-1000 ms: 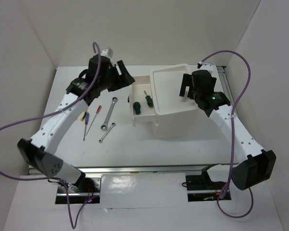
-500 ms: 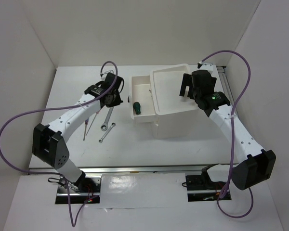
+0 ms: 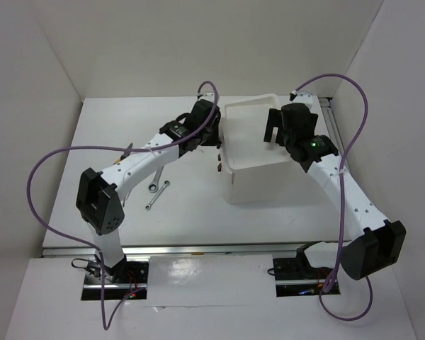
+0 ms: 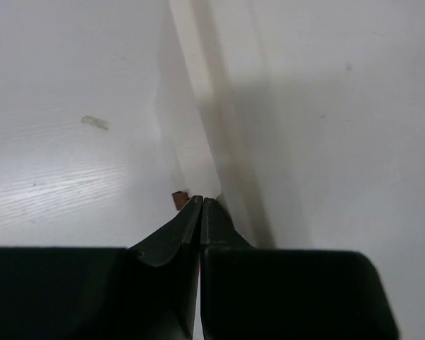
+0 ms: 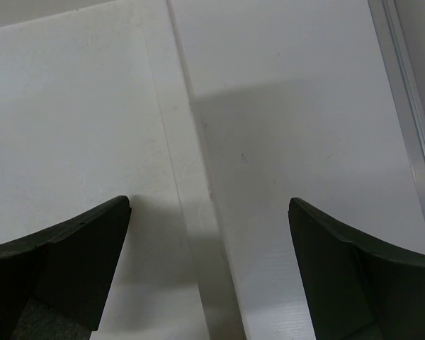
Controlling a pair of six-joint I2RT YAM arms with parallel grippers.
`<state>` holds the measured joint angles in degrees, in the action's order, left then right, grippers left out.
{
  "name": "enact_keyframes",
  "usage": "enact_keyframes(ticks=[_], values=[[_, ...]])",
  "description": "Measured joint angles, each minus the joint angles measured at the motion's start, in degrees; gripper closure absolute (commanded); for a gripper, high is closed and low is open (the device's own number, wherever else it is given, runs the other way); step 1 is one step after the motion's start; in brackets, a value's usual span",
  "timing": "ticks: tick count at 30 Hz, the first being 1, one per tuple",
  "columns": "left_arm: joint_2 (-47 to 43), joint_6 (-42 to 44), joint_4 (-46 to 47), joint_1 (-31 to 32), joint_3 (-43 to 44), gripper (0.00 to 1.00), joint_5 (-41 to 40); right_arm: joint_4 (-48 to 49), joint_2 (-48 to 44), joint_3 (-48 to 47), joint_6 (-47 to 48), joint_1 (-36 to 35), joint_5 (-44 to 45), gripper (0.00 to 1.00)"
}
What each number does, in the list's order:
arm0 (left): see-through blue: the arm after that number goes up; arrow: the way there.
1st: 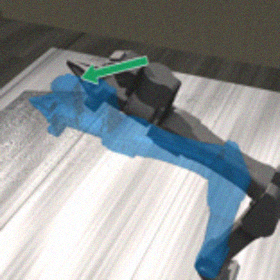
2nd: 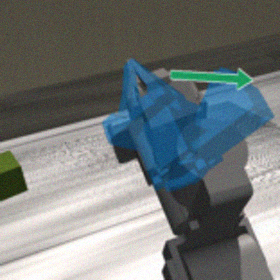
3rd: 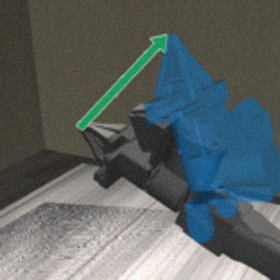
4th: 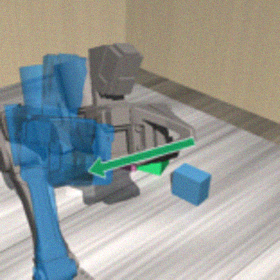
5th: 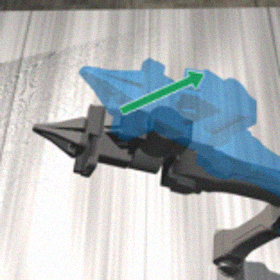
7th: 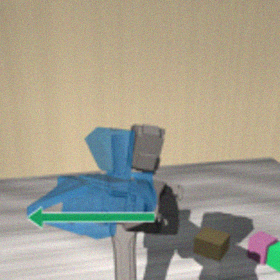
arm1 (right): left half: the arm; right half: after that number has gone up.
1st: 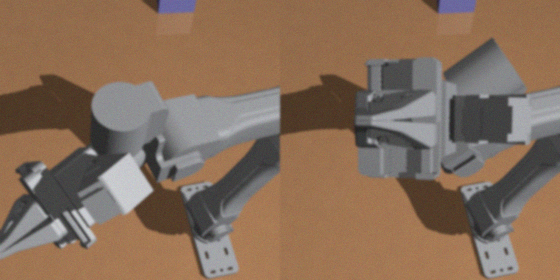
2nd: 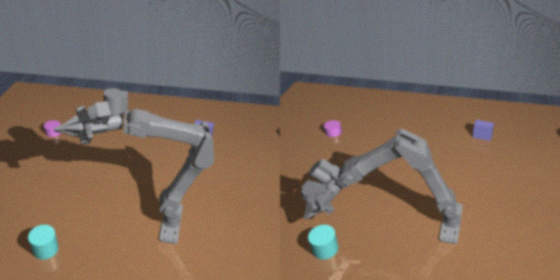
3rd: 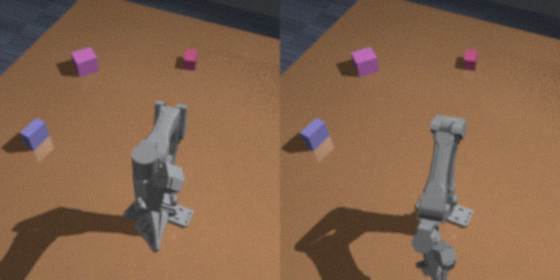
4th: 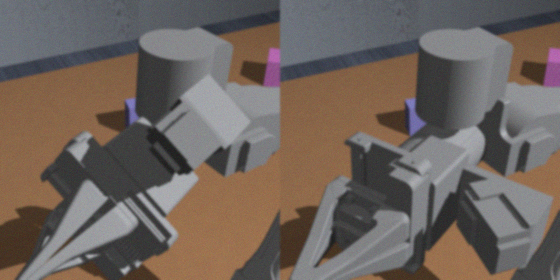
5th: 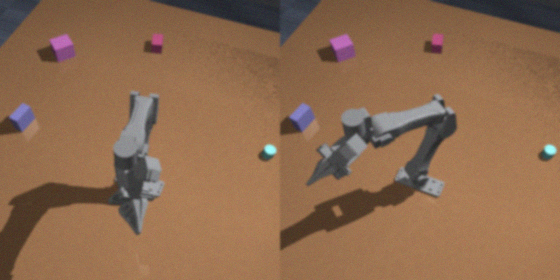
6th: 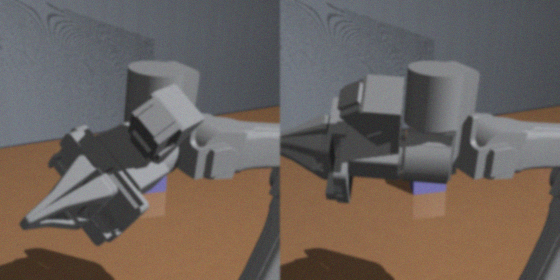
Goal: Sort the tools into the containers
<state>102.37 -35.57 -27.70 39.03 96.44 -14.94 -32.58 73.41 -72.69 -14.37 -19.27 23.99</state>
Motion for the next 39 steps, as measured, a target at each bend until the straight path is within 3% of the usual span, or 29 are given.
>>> enact_keyframes(ticks=[7, 9, 12, 13, 14, 16, 21, 25, 30, 34, 39], values=[[2.67, 1.42, 1.77, 1.62, 1.95, 0.8, 0.63, -0.15, 0.0, 0.0, -1.38, -0.11, 0.76, 0.0], [2.67, 2.23, 1.79, 1.62, 1.95, 0.71, 0.61, -0.17, 0.0, 0.0, -1.53, -0.11, 0.76, 0.0], [2.56, 2.75, 1.64, 1.38, 1.73, 0.48, 0.04, -0.17, 0.0, 0.0, -1.92, -0.11, 0.66, 0.0], [2.38, 2.8, 1.57, 1.2, 1.42, 0.34, -0.37, -0.17, 0.0, 0.0, -2.12, -0.11, 0.59, 0.0], [2.08, 2.73, 1.4, 1.05, 0.9, 0.13, -1.57, -0.2, 0.0, 0.0, -2.27, -0.11, 0.61, 0.0], [1.14, 0.68, -0.79, 0.37, 0.11, 0.05, -4.5, -0.26, 0.0, 0.0, -2.54, -0.11, 0.72, 0.0], [-4.59, -8.07, 1.7, -3.21, -9.33, 0.07, -2.82, -0.72, -0.22, 0.0, -2.91, -0.13, 0.94, 0.0], [-10.69, -12.72, 11.61, -9.88, -25.66, 0.17, 9.07, -1.16, -0.42, 0.0, -3.41, -0.15, 1.36, 0.0], [-8.74, -17.94, 24.2, -13.62, -37.38, 0.23, 23.21, -1.62, -0.68, 0.0, -3.61, -0.15, 1.53, 0.0], [-6.29, -24.33, 39.95, -13.42, -42.38, 0.25, 33.33, -2.05, -0.92, 0.0, -3.54, -0.15, 1.51, 0.0], [-2.45, -34.45, 62.79, -14.47, -48.26, 0.27, 39.71, -2.6, -1.51, 0.09, -2.69, -0.2, 1.22, 0.0]])
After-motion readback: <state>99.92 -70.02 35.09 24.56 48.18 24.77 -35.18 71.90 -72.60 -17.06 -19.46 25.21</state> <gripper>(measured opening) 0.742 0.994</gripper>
